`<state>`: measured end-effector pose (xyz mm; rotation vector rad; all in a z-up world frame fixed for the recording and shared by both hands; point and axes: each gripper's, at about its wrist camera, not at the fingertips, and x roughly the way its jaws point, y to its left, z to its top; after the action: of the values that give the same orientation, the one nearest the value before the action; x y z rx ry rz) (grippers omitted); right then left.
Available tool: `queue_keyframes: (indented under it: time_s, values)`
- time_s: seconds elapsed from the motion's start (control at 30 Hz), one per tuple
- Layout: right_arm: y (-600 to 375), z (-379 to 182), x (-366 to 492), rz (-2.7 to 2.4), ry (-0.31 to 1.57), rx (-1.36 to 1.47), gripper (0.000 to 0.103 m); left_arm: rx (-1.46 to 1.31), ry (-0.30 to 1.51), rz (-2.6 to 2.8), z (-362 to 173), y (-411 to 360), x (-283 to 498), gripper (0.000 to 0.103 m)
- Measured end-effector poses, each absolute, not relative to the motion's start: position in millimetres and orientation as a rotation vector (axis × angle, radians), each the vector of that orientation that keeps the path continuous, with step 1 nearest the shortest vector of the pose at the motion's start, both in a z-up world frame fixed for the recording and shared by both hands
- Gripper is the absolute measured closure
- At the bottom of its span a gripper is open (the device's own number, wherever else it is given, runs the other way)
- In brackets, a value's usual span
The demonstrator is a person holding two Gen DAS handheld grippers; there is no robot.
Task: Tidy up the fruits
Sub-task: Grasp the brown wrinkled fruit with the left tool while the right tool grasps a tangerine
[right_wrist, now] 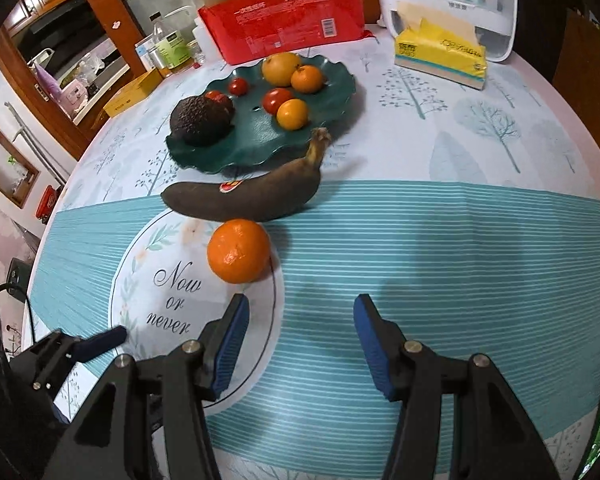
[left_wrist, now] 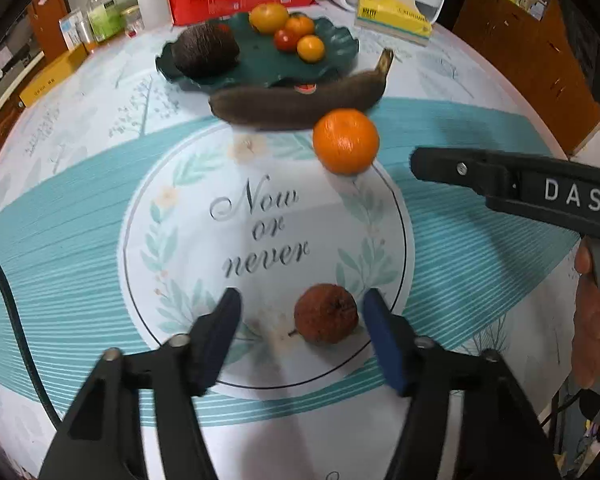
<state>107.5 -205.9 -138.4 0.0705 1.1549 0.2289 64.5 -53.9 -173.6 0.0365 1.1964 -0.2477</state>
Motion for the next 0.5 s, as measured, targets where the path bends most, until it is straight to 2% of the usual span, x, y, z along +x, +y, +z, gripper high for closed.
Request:
queue_keyframes:
  time_s: [0.07,0.13,0.5]
  values:
    - [-200.8,-140.5,108.0,0.239,1.155,0.071,0.048,0.025,1.211,-0.249,-178.0,-53.6,63.9,0.055]
    - [-194.9,-142.2,111.0,0.255,1.153,0.072,0.048,0.021,1.197,-0.253,-177.0,-53.6,61.6,0.067]
    - [-167.5,-155.1,132.9,0.295,1.148,0.026,0.048,-0.052,1.186,-0.185,-170.9,-24.2,64.4,0.073]
